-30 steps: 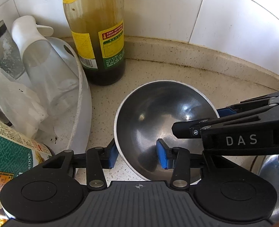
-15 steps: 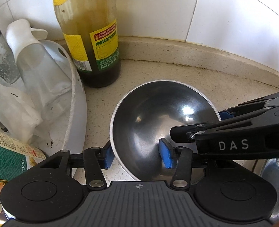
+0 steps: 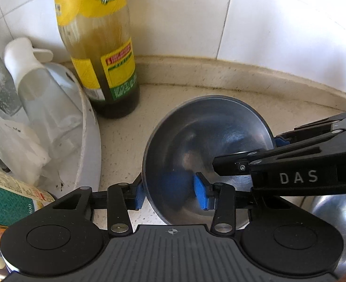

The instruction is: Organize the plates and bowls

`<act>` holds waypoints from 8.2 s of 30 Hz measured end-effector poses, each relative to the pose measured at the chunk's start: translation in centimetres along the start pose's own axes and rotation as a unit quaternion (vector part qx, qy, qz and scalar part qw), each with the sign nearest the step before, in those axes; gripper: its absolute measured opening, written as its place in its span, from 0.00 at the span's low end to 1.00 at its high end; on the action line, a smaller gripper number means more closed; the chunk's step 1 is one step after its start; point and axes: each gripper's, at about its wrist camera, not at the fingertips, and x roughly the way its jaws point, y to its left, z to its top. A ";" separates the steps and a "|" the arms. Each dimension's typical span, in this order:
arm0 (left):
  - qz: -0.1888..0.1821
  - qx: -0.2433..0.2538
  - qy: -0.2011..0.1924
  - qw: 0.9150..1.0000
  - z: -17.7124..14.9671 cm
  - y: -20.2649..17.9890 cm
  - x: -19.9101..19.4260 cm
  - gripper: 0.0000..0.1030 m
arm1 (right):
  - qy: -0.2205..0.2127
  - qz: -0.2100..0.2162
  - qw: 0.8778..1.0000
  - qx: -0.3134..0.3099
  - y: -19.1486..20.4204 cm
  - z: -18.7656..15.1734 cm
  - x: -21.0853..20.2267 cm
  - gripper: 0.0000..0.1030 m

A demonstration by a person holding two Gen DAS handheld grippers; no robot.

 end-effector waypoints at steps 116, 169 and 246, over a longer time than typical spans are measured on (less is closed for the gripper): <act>-0.176 0.170 -0.096 0.965 -8.1 -8.3 -10.2 0.88 | -0.081 -0.128 0.988 -0.018 -5.8 -8.1 -11.1 0.61; -0.179 0.417 -0.040 0.890 -7.0 -8.8 -2.9 0.97 | 0.134 0.062 0.913 -0.381 -1.5 -7.0 -5.3 0.81; -0.030 0.415 -0.127 0.900 -14.3 -5.5 -15.6 0.97 | 0.028 0.044 0.855 -0.516 15.9 -14.0 -13.2 0.90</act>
